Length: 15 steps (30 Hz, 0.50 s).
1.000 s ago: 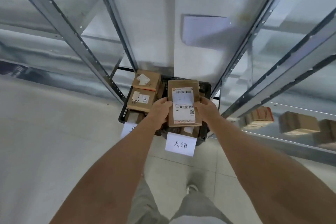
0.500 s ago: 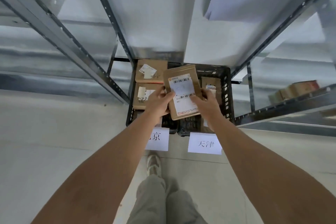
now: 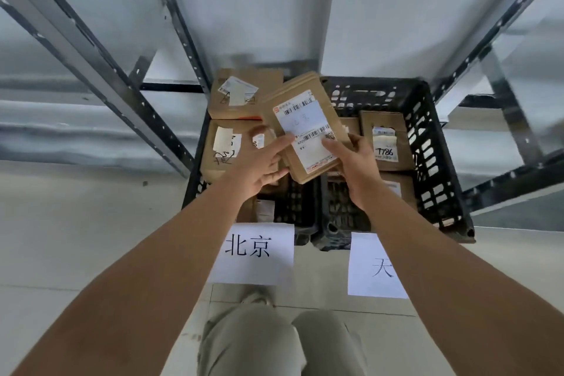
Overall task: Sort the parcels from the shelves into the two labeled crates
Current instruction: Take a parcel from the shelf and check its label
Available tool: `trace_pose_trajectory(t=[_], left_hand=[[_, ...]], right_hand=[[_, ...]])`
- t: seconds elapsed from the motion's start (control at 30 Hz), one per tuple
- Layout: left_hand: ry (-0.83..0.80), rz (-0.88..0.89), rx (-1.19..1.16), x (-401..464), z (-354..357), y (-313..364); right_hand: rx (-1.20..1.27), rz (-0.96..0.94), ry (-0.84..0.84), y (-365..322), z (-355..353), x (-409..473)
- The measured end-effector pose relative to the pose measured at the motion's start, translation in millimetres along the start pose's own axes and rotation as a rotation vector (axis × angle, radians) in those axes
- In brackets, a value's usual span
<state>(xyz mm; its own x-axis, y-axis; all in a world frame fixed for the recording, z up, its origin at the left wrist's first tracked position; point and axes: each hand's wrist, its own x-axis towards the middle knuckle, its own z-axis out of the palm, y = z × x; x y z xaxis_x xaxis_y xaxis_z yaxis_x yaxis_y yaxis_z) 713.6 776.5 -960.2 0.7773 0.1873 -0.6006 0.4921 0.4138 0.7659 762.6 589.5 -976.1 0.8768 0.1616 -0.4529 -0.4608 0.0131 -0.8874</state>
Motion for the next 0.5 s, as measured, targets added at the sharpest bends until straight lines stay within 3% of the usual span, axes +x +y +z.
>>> trace_pose_trajectory(t=[0.17,0.3,0.4,0.5], left_hand=[[-0.019,0.013,-0.225,28,-11,-32],[-0.046,0.054,-0.230,34,-13,-42],[-0.004,0.052,0.022,36,-32,-49],[0.131,0.040,0.636,38,-67,-64]], right_hand=[[0.189,-0.004,-0.103,38,10,23],[0.258,0.018,-0.130,50,16,27],[0.235,-0.031,-0.120,51,14,28],[0.184,-0.043,-0.120,54,4,29]])
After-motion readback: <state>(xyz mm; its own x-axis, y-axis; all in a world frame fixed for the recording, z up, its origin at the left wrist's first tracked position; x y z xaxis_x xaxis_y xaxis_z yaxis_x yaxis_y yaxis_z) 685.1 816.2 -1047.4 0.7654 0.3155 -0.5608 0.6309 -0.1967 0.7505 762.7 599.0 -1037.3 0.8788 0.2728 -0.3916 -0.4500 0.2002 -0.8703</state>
